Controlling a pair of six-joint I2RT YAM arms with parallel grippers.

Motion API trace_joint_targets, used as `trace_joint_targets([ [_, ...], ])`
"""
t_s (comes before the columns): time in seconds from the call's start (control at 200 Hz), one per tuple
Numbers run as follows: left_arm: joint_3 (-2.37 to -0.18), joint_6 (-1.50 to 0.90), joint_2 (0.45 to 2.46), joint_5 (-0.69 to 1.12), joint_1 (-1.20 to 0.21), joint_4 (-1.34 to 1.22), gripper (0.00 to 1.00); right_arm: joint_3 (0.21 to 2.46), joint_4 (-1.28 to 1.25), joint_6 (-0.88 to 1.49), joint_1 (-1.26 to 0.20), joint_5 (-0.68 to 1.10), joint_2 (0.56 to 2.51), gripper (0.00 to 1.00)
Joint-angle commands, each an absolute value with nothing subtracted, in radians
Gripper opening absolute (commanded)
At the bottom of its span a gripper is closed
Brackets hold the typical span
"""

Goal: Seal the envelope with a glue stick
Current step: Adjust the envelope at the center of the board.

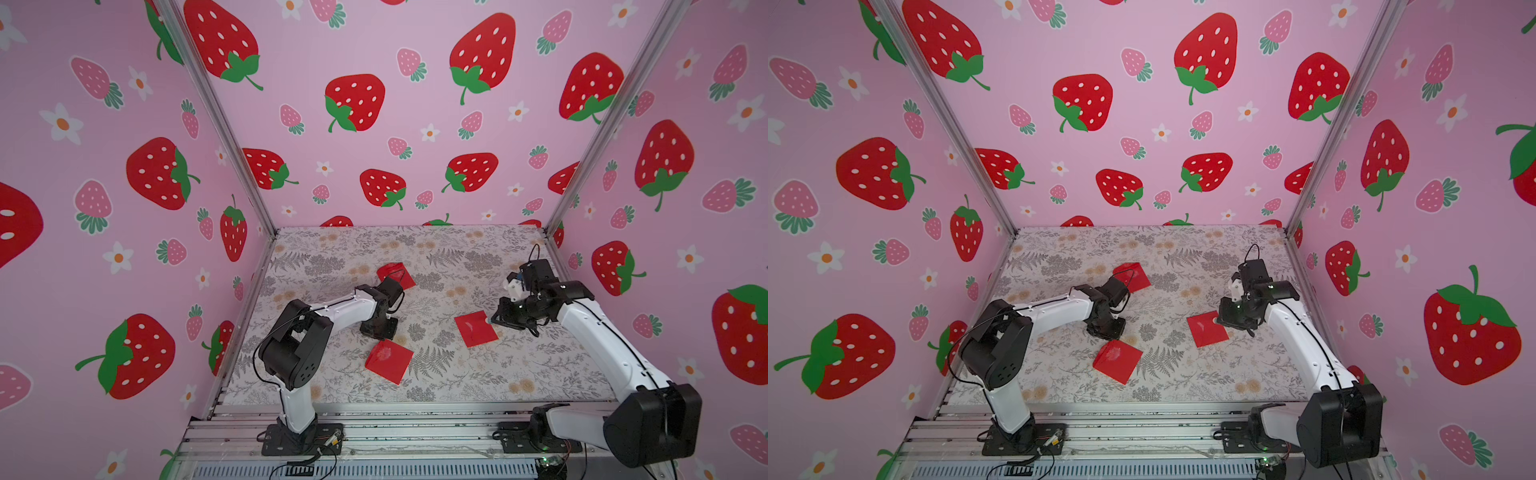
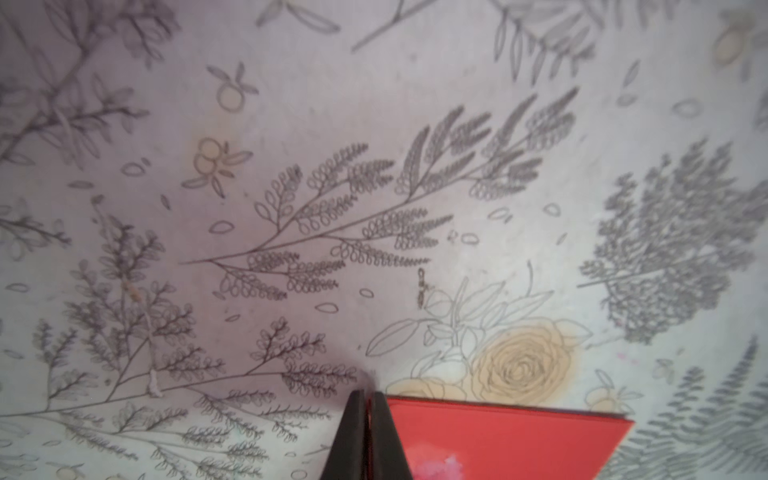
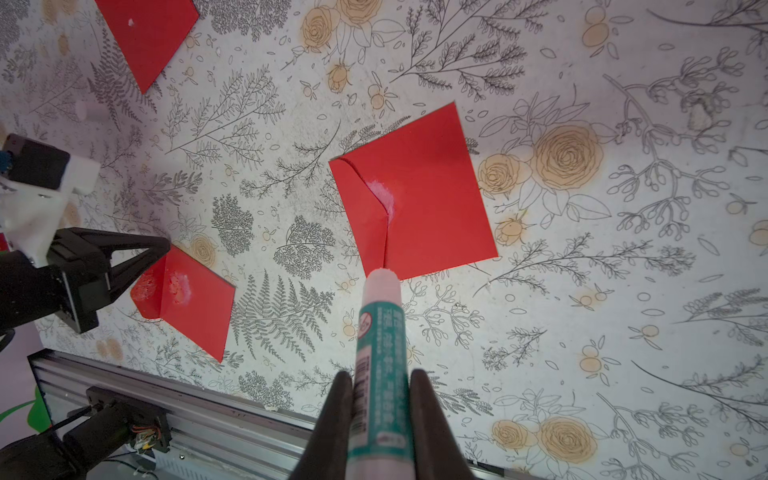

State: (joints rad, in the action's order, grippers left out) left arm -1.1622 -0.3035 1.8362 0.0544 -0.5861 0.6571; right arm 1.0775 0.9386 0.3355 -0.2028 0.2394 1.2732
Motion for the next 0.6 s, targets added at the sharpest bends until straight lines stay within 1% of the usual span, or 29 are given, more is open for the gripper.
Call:
trace_joint_targets([
  [0.0,-1.230,-0.372,1.865,0.130,-0.565,0.601,0.08,1.074,0.954,0.328,-0.207,0.244,1.261,0.00],
  [0.05,-1.251,-0.387,1.881,0.172,-0.560,0.591,0.08,1.074,0.954,0.328,-0.207,0.244,1.265,0.00],
  [0.175,-1.288,-0.394,1.895,0.172,-0.559,0.585,0.11,1.072,0.958,0.328,-0.211,0.244,1.263,0.00],
  [0.3,-1.289,-0.385,1.861,0.157,-0.560,0.593,0.22,1.080,0.968,0.331,-0.222,0.244,1.263,0.00],
  [0.425,-1.241,-0.379,1.772,0.144,-0.561,0.601,0.33,1.089,0.981,0.340,-0.241,0.236,1.273,0.00],
  [0.44,-1.233,-0.379,1.757,0.116,-0.560,0.601,0.34,1.089,0.984,0.342,-0.244,0.233,1.275,0.00],
  [0.525,-1.181,-0.380,1.682,0.090,-0.560,0.604,0.37,1.096,0.996,0.349,-0.269,0.214,1.289,0.00],
  [0.595,-1.139,-0.382,1.623,0.074,-0.563,0.607,0.38,1.104,1.001,0.362,-0.297,0.203,1.301,0.00],
])
